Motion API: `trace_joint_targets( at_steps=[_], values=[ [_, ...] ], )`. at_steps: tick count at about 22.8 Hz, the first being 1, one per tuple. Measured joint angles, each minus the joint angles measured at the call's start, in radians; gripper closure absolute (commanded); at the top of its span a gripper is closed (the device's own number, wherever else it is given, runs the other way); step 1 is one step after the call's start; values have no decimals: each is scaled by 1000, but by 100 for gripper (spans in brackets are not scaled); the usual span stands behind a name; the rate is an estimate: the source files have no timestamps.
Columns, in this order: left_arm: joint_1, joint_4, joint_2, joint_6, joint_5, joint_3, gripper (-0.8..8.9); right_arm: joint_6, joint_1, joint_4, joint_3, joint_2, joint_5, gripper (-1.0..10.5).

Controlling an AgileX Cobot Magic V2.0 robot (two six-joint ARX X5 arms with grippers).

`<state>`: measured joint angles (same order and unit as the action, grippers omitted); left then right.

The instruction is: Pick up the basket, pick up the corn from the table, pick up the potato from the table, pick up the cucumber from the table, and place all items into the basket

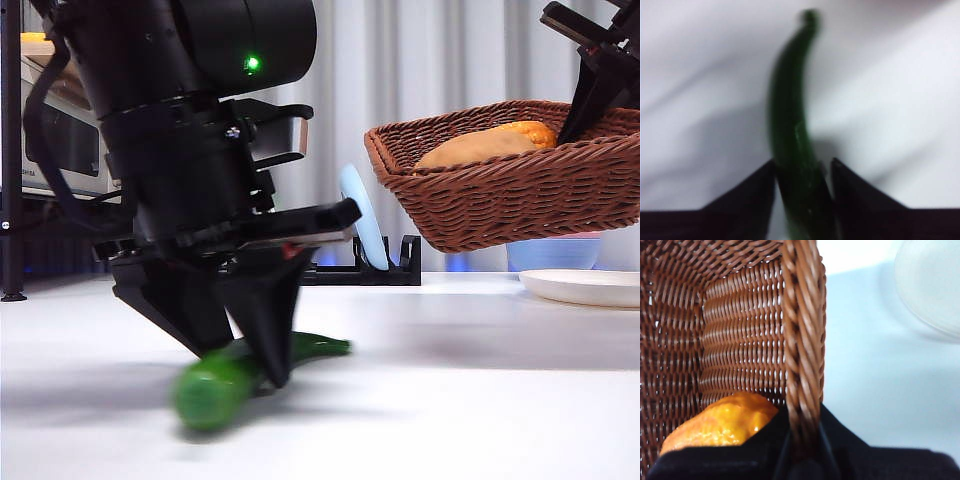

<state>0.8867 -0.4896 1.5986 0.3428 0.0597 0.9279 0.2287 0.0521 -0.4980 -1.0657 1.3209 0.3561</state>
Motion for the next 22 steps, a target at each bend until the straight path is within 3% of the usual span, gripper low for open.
trace_joint_targets(
  at_steps=[4, 7, 13, 15, 18, 22],
  values=[
    [4, -106, -43, -41, -14, -1, 821, 0, 0, 0, 0, 0, 0, 958],
    [12, -186, -125, -90, -86, -1, 821, 0, 0, 0, 0, 0, 0, 958],
    [13, -232, -353, -228, -521, 23, 821, 0, 2, 0, 0, 0, 0, 958],
    [17, -162, -418, -249, -598, 55, 821, 5, 15, -4, 0, 0, -1, 958],
    [16, -5, -483, -253, -579, 105, 821, 11, 47, -22, 0, 0, 0, 958],
    [3, 206, -494, -235, -409, 149, 821, 11, 103, -50, 0, 0, 0, 958]
  ],
)
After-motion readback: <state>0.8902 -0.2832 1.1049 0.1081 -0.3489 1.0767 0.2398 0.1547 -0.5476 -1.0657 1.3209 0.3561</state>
